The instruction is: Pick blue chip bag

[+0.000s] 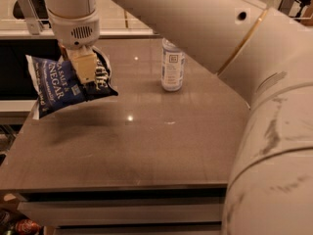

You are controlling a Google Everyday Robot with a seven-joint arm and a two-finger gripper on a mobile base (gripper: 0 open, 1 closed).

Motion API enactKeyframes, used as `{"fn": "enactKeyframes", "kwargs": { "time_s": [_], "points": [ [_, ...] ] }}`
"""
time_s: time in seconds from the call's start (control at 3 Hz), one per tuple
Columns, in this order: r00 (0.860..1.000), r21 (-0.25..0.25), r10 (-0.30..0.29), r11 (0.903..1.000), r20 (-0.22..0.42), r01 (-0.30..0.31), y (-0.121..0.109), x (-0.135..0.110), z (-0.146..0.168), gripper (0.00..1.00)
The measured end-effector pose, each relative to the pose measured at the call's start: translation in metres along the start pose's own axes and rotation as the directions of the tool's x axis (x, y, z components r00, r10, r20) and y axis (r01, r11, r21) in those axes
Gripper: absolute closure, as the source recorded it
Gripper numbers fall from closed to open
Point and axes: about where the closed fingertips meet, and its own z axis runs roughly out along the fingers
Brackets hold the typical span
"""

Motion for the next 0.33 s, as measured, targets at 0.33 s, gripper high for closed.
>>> {"fn": "enactKeyframes", "kwargs": {
  "time_s": [0.33],
  "points": [
    [1.000, 0.000, -0.003, 1.0000, 0.002, 0.003, 0.0013, -0.0014, -0.0016, 1.00]
  ]
}}
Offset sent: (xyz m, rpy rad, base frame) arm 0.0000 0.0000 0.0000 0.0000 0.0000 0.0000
